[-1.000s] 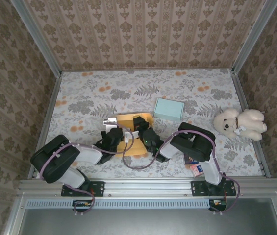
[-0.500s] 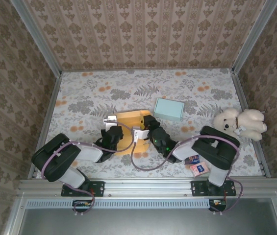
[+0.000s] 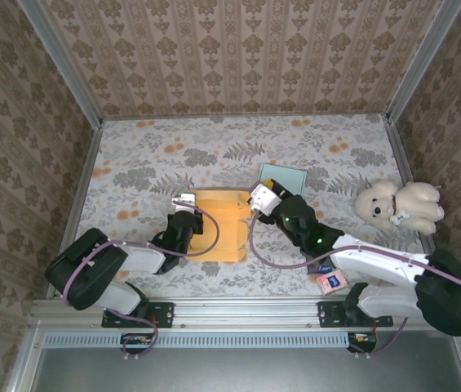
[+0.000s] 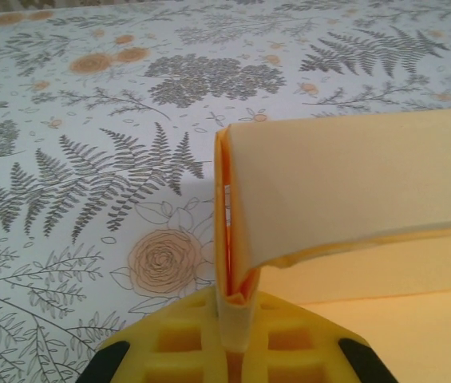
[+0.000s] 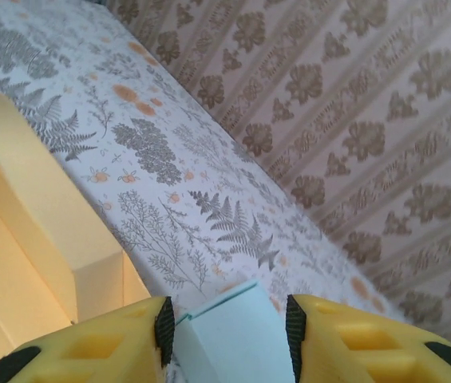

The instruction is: Fold the paper box

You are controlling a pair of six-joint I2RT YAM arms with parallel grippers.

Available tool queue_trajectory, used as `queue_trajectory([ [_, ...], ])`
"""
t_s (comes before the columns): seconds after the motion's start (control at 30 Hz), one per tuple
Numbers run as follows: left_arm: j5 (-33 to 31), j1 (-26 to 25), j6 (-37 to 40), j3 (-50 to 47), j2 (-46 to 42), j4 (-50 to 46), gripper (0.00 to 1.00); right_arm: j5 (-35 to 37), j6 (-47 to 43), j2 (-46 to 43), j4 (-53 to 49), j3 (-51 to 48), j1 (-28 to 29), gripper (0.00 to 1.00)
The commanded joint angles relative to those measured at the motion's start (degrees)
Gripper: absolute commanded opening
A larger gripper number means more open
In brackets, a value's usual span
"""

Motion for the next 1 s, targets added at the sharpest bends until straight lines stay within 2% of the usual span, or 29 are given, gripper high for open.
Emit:
queue_trajectory([
  [0.0, 5.85, 1.33, -2.12, 0.26, -4.26, -5.62, 0.0, -0.61, 18.36, -4.34, -11.74, 2.21, -0.23, 0.44],
  [0.13, 13.58, 3.74, -5.46, 1.15, -9.81, -13.47, 0.0, -0.83, 27.88, -8.47, -15.74, 2.0, -0.21, 0.44],
  [0.3, 20.73, 6.0, -6.73, 2.08, -16.24, -20.07, 0.0, -1.82, 33.48, -10.75, -17.52, 1.49, -0.31, 0.44],
  [0.43, 20.85, 6.29, -7.71, 4.77, -18.12, -28.45, 0.0, -3.76, 38.51, -10.37, -19.38, 2.73, -0.35, 0.45],
  [0.63, 21.1, 6.53, -11.18, 9.57, -14.97, -38.32, 0.0, -4.72, 41.33, -6.23, -23.61, 6.27, -0.32, 0.48],
  [0.87, 25.58, 6.45, -12.11, 13.69, -9.38, -41.81, 0.0, -3.14, 40.14, -0.04, -22.56, 7.88, -0.29, 0.53],
  [0.97, 24.18, 6.28, -11.9, 14.72, -7.99, -43.52, 0.0, -2.58, 38.89, 2.62, -21.09, 7.75, -0.65, 0.53],
])
